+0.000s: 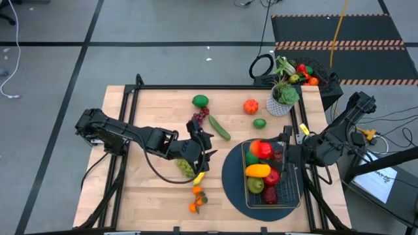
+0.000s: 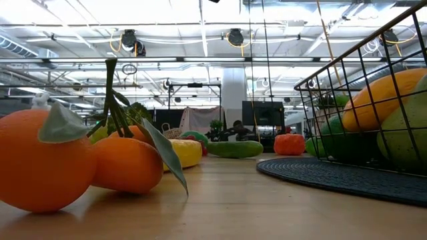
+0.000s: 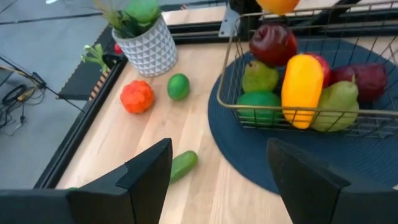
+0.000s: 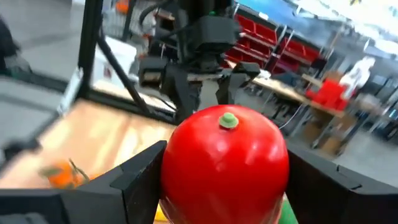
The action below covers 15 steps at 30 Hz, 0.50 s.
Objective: Build produce basket
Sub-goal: Put the red mango into the wire basket
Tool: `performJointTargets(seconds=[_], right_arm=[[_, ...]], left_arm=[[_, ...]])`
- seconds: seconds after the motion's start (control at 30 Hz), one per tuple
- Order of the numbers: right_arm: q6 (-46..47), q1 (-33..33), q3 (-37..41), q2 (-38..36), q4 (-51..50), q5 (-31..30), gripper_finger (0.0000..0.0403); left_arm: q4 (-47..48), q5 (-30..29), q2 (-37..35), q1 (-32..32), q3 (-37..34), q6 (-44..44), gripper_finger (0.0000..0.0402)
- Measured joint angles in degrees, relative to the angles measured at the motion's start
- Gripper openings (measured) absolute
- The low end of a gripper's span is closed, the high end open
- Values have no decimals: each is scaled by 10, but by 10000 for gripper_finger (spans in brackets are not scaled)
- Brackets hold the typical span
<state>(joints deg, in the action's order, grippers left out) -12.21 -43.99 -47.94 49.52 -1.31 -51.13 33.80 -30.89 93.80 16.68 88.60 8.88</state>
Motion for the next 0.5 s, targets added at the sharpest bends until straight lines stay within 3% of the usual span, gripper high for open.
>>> performJointTargets(seconds=[0.23, 0.5], right_arm=[[177, 0, 0, 0, 12, -1, 274], [288, 0, 0, 0, 21, 0, 274]], left_arm=[[-4, 0, 3, 5, 0, -13, 255], [3, 0, 3, 7, 0, -26, 253]])
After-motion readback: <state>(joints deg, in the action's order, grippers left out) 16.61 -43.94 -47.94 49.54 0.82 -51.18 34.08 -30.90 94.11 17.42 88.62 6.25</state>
